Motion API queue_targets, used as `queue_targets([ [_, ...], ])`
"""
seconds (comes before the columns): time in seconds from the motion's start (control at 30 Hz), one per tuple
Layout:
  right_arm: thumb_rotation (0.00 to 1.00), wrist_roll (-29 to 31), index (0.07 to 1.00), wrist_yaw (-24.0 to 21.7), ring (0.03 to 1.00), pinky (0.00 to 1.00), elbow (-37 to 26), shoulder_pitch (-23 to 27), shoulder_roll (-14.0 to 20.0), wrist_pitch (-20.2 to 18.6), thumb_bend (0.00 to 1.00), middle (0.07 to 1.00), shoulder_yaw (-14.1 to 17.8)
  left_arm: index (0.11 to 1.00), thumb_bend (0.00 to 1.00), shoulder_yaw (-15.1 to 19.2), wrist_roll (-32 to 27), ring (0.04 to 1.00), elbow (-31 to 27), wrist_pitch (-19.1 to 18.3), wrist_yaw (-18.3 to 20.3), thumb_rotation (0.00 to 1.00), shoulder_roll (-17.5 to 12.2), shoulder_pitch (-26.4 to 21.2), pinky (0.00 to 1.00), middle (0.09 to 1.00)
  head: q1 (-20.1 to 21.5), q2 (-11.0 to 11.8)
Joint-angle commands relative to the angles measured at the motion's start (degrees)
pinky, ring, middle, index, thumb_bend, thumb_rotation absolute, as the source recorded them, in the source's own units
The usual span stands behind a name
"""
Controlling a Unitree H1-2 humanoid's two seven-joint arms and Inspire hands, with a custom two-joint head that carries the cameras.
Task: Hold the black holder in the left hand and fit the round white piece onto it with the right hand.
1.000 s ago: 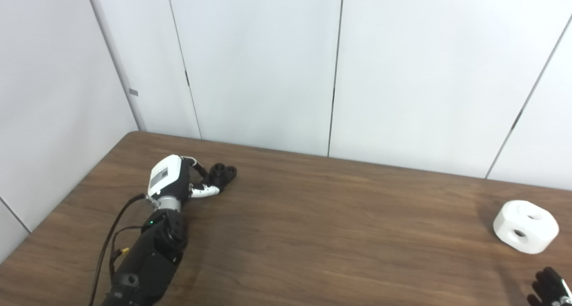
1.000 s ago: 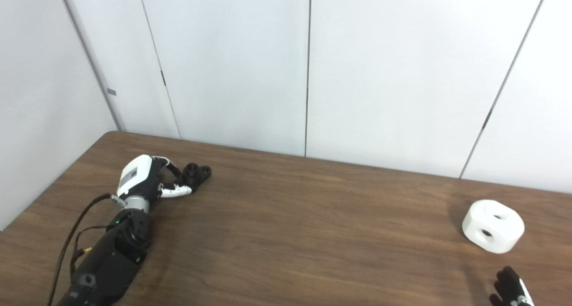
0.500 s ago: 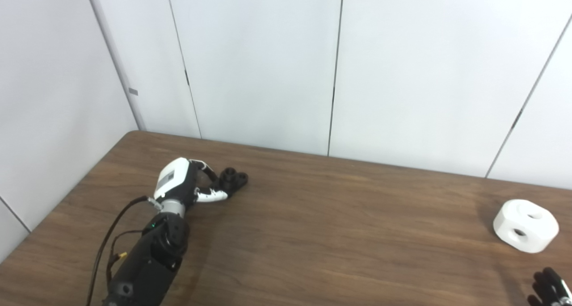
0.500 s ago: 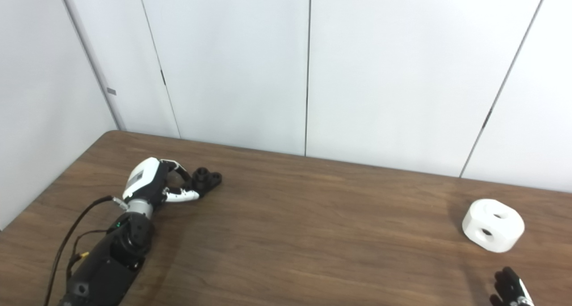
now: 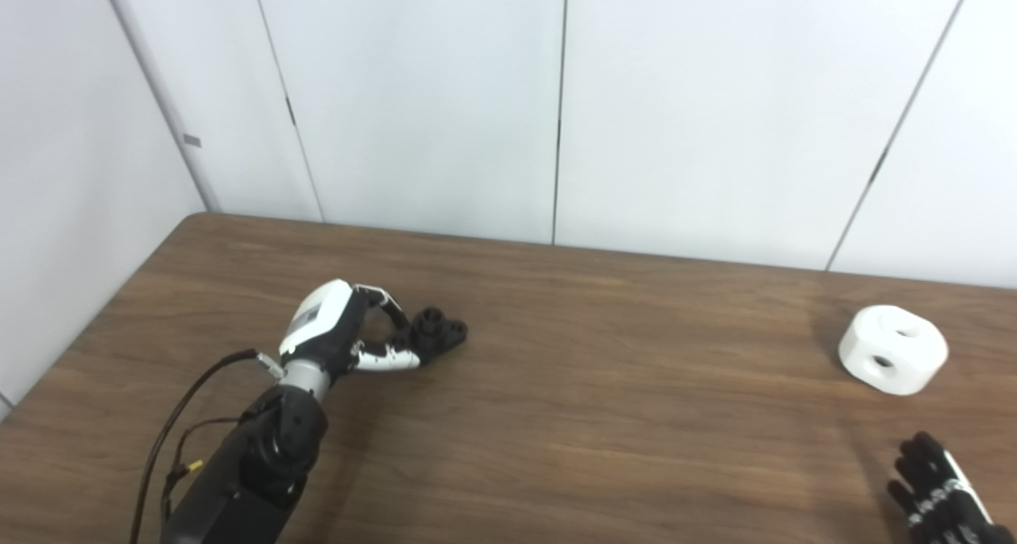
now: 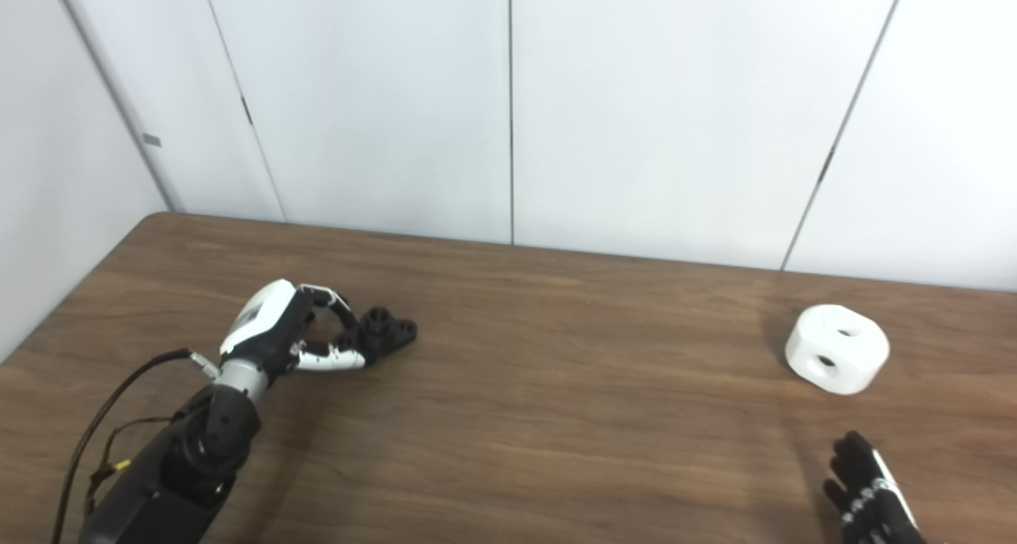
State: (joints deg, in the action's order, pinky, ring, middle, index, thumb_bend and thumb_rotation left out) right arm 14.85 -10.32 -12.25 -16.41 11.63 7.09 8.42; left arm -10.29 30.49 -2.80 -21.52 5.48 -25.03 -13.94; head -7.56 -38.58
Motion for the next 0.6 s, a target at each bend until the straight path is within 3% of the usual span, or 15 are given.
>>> queue_targets([
  [0.0, 0.95, -0.2, 0.937, 0.32, 0.965, 0.93, -1.07, -0.65, -1.21, 0.21, 0.73, 0.95, -0.8, 0.486, 0.52, -1.68, 0.33, 0.805, -2.45, 1.1, 2.0, 0.05, 0.48, 0.6, 0.72, 0.752, 0.48, -0.35],
  [0.13, 0.97, -0.98, 0.933, 0.87, 0.954, 0.93, -2.82, -0.8, -1.83, -0.76, 0.7, 0.945, -1.42, 0.486, 0.52, -3.81, 0.47, 0.823, -5.73, 1.73, 3.8, 0.05, 0.92, 2.42, 0.74, 0.778, 1.83, -1.08],
  [0.3, 0.96, -1.82, 0.945, 1.6, 0.959, 0.92, -4.68, -1.11, -2.37, -1.78, 0.68, 0.953, -2.44, 0.486, 0.52, -6.21, 0.56, 0.936, -8.71, 3.94, 5.35, 0.05, 1.3, 4.5, 0.92, 0.839, 3.68, -2.24],
  [0.4, 0.97, -2.81, 0.947, 2.16, 0.959, 0.92, -5.77, -1.16, -2.8, -2.73, 0.69, 0.954, -2.98, 0.486, 0.52, -7.36, 1.01, 0.943, -9.5, 6.74, 5.58, 0.05, 1.6, 5.38, 0.99, 0.847, 4.61, -2.75],
  [0.57, 0.98, -4.27, 0.952, 3.2, 0.966, 0.93, -7.34, -1.13, -3.67, -4.66, 0.7, 0.957, -3.76, 0.485, 0.52, -9.21, 2.47, 0.946, -11.21, 9.56, 6.98, 0.05, 2.09, 6.26, 1.0, 0.841, 5.76, -3.52],
])
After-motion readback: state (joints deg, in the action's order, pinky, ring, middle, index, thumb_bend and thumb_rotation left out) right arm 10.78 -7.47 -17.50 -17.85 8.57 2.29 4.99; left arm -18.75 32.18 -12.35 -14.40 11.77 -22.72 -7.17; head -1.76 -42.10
